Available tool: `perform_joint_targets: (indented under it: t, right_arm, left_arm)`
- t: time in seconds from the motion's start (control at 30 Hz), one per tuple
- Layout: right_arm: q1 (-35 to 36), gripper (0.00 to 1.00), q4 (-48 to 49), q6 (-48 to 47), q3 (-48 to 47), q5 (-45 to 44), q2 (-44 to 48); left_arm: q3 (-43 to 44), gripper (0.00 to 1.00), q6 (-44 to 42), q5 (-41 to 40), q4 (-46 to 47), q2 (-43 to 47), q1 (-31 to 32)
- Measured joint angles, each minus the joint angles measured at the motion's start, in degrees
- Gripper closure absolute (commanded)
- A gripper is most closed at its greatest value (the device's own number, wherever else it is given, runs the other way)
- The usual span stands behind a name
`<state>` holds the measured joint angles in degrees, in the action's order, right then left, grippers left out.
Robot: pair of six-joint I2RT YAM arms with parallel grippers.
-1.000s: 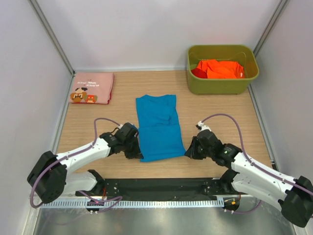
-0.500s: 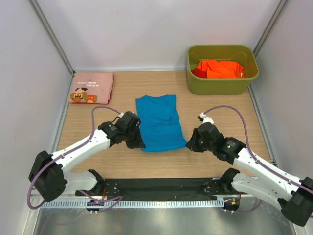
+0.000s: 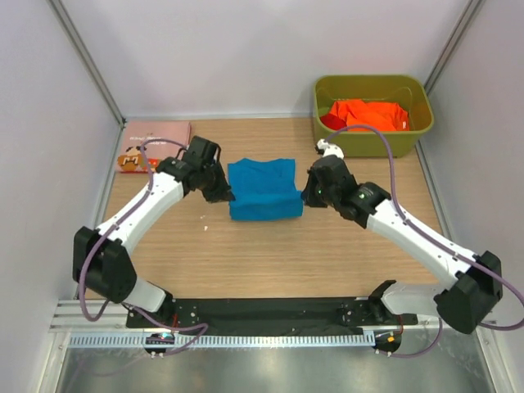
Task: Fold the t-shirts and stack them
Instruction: Fold the tshirt
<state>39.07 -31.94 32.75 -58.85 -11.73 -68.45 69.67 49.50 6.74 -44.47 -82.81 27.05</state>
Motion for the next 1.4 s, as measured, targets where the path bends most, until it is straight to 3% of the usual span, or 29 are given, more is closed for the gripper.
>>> perform_joint_targets:
  t: [0.23, 0.67, 0.97, 1.03, 1.17, 1.2, 1.3, 1.37, 1.4]
  right_arm:
    - [-6.78, 0.99, 2.23, -4.59, -10.69, 2.19, -11.56]
    - [-14.27, 0.99, 9.16, -8.04, -24.90, 9.90, -31.41]
    - [-15.47, 0.98, 14.27, -9.81, -30.05, 12.57, -43.71]
    - [-15.85, 0.93, 14.64, -10.16, -31.69, 12.96, -45.55]
    - [-16.46, 0.87, 15.21, -10.80, -36.94, 13.68, -49.66]
    - [-16.57, 0.79, 15.41, -11.06, -38.18, 14.10, -50.66]
    - [-16.96, 0.60, 15.56, -12.11, -41.72, 15.52, -53.48]
    - [-17.09, 0.56, 14.93, -13.05, -43.15, 16.17, -54.29]
    - [-17.09, 0.53, 14.60, -13.33, -43.23, 16.39, -54.29]
  left_arm:
    - [14.95, 1.00, -4.15, 4.28, -0.15, -13.29, -5.14]
    - [32.48, 1.00, -4.59, 11.72, 2.91, -33.00, -11.65]
    - [38.23, 1.00, -4.04, 14.05, 4.44, -42.56, -15.26]
    - [40.81, 1.00, -3.78, 14.64, 4.76, -44.94, -16.35]
    - [43.82, 0.95, -3.45, 14.71, 5.51, -47.89, -17.81]
    - [44.11, 0.92, -3.43, 14.69, 5.55, -48.28, -18.16]
    - [44.39, 0.71, -3.56, 13.99, 5.79, -48.57, -19.04]
    - [44.74, 0.56, -3.67, 12.94, 6.25, -48.54, -19.61]
    - [44.85, 0.55, -3.74, 12.17, 6.51, -48.48, -19.87]
